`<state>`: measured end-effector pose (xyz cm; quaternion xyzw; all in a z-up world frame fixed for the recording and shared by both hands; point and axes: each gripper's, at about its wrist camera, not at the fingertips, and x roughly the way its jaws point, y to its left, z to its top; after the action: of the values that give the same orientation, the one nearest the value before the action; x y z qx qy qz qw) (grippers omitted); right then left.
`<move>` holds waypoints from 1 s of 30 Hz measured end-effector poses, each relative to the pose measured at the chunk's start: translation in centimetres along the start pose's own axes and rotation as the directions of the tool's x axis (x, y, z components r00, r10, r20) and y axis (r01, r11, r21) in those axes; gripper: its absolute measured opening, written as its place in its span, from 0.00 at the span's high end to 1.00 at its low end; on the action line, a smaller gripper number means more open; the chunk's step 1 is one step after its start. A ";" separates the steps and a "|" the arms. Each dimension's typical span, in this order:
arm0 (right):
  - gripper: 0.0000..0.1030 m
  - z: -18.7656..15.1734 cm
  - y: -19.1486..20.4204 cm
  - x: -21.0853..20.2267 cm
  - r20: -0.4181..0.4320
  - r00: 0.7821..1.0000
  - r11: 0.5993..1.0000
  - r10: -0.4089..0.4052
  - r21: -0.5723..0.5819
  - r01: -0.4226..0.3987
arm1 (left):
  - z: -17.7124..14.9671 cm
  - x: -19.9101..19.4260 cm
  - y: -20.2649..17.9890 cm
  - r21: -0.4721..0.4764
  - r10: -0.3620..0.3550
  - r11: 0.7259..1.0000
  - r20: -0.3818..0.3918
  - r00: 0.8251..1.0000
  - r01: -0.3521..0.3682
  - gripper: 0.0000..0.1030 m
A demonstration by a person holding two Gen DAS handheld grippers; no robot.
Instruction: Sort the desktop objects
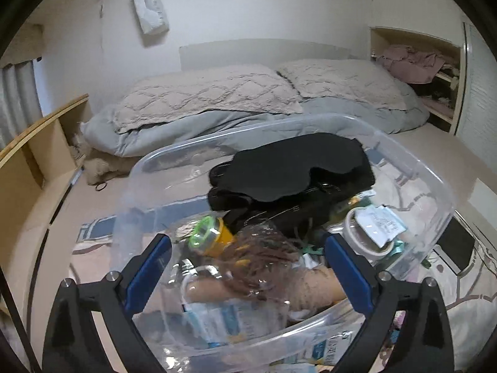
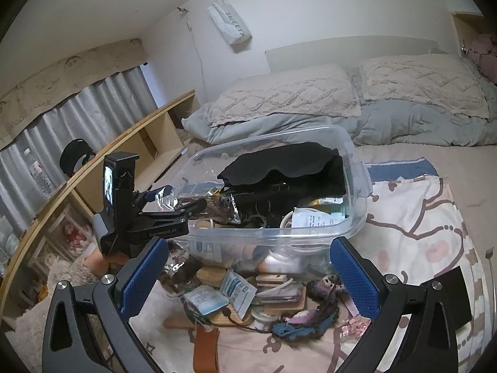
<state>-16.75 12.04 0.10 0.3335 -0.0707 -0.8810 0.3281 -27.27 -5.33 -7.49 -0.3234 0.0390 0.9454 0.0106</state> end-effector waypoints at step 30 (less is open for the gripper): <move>0.40 3.7 3.7 9.2 -0.195 0.972 0.991 0.132 0.037 -0.128 | -0.7 -5.3 8.6 -0.215 0.066 0.975 0.043 0.997 -0.055 0.03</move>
<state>-22.32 3.10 -0.79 0.4177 -0.0704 -0.8193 0.3863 -23.02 -13.92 -4.24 -0.2977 -0.0530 0.9518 -0.0520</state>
